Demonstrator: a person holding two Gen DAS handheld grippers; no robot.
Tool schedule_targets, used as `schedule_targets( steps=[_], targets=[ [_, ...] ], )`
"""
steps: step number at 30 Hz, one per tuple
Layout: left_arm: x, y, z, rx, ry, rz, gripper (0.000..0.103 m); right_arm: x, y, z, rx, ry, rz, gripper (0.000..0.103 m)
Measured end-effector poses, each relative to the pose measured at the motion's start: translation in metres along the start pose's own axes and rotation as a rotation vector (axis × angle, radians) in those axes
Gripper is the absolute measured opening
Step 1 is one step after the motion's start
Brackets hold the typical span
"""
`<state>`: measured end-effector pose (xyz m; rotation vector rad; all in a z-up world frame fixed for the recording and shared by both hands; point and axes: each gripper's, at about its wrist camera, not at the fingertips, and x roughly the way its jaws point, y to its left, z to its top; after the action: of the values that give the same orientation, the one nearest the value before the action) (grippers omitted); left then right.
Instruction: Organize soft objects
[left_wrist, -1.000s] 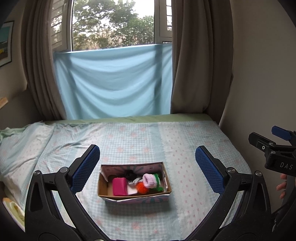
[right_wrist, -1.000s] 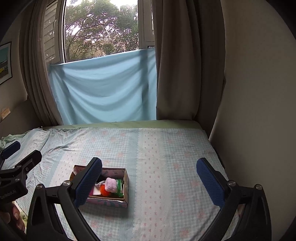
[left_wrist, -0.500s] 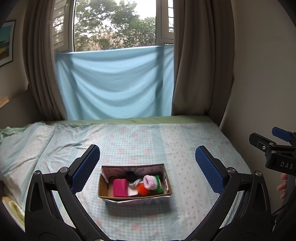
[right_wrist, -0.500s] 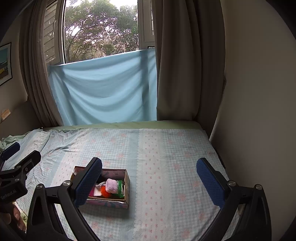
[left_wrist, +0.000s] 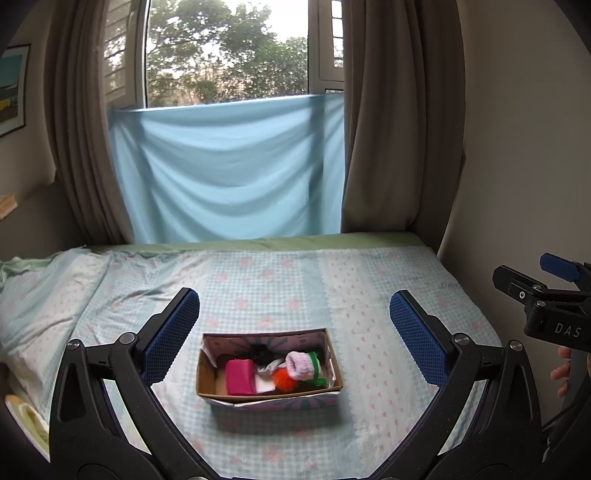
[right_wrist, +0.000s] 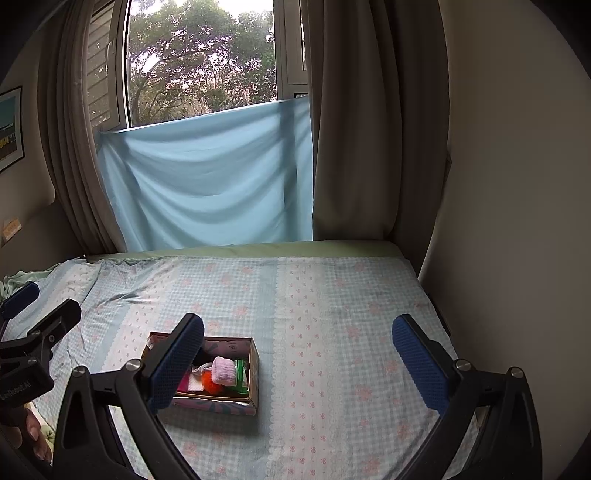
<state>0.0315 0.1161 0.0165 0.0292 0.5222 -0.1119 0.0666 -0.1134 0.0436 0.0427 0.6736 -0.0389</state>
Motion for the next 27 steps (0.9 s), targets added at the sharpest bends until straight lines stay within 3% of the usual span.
schedule_targets(
  steps=[17,27],
  targets=[
    [0.0018,-0.0088,-0.0006,0.016,-0.006,-0.027,0.103,-0.0025,-0.0015,0.0005,0.0,-0.005,-0.002,0.102],
    [0.0074,-0.008,-0.0024,0.016,-0.003,-0.005,0.103,0.0037,-0.001,0.0019,0.002,0.008,-0.004,0.102]
  ],
)
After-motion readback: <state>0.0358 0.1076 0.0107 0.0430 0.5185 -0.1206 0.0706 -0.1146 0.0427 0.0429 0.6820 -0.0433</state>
